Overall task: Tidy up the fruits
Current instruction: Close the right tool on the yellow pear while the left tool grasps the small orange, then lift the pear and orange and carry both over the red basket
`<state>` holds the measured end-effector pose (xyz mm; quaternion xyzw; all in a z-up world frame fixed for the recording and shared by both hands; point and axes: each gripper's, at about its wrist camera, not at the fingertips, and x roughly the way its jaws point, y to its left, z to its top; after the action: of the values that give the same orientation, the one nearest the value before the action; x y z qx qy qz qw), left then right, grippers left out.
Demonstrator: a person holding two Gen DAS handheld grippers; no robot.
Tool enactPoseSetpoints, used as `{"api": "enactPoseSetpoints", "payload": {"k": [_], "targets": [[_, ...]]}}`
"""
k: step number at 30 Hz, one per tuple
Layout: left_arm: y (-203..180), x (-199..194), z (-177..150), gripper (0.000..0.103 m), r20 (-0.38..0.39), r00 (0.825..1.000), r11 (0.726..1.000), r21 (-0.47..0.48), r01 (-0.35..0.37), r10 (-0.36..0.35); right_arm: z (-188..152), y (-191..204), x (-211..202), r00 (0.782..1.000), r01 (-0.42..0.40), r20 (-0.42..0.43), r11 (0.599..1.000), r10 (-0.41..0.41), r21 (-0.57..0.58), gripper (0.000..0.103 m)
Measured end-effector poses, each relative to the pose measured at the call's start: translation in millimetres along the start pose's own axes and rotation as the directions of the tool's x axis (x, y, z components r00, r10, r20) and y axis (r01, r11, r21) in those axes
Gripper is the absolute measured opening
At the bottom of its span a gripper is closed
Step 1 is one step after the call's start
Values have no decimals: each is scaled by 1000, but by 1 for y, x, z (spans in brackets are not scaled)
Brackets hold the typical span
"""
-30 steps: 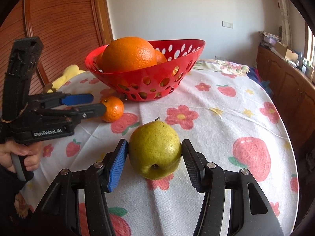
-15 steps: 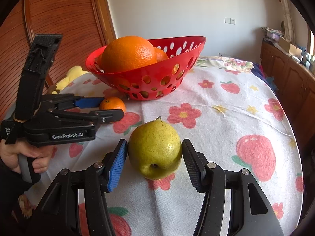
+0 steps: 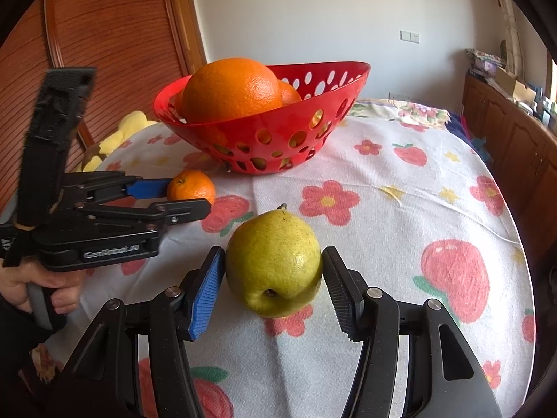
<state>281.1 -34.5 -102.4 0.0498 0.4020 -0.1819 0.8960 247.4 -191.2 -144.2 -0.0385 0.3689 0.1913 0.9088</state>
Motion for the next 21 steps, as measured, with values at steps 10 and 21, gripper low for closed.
{"api": "enactPoseSetpoints", "payload": {"k": [10, 21], "targets": [[7, -39, -14, 45, 48, 999, 1000, -11, -3, 4, 2, 2, 10, 1000, -14, -27, 1000, 15, 24, 60], [6, -82, 4, 45, 147, 989, 1000, 0, -11, 11, 3, 1, -5, 1000, -20, -4, 999, 20, 34, 59]]}}
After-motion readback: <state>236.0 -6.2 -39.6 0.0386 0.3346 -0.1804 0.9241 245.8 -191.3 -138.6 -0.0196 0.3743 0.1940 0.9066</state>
